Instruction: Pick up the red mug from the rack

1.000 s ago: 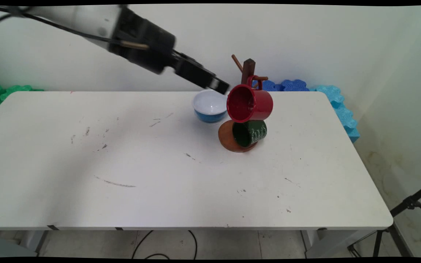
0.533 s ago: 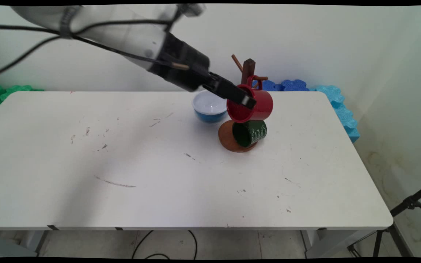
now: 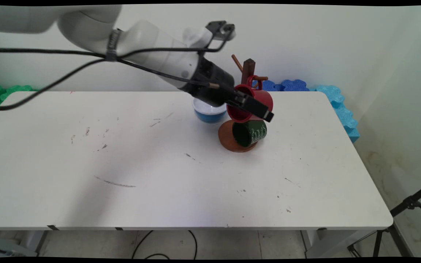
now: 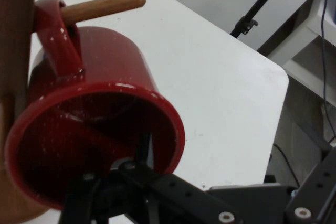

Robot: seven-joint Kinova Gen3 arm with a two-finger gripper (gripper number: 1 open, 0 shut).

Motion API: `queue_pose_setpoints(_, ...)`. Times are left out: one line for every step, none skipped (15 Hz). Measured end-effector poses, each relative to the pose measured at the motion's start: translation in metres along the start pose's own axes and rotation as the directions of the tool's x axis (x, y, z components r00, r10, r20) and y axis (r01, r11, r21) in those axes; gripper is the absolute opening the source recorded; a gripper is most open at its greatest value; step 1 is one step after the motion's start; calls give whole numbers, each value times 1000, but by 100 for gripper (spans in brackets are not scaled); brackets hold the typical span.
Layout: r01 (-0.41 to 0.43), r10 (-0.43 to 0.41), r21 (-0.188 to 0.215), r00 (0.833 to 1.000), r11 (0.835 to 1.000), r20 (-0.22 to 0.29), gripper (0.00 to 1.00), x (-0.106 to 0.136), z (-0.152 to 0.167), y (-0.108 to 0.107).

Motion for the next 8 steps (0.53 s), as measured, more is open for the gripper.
queue_pose_setpoints(0, 0, 2, 1000, 1000, -1, 100, 0, 6, 1)
queue_pose_setpoints(0, 0, 4, 1000, 1000, -2, 100, 0, 12, 1)
queue_pose_setpoints(-1, 1, 5, 1000, 1000, -3, 100, 1, 16, 2)
queue_pose_setpoints(-3, 3, 7, 1000, 1000, -5, 100, 1, 21, 2)
queue_pose_setpoints(-5, 5, 9, 1000, 1000, -7, 100, 1, 24, 2)
queue_pose_setpoints(-6, 6, 11, 1000, 1000, -8, 100, 1, 27, 1)
queue_pose_setpoints(-10, 10, 13, 1000, 1000, -11, 100, 1, 29, 1)
queue_pose_setpoints(-13, 13, 15, 1000, 1000, -13, 100, 1, 32, 1)
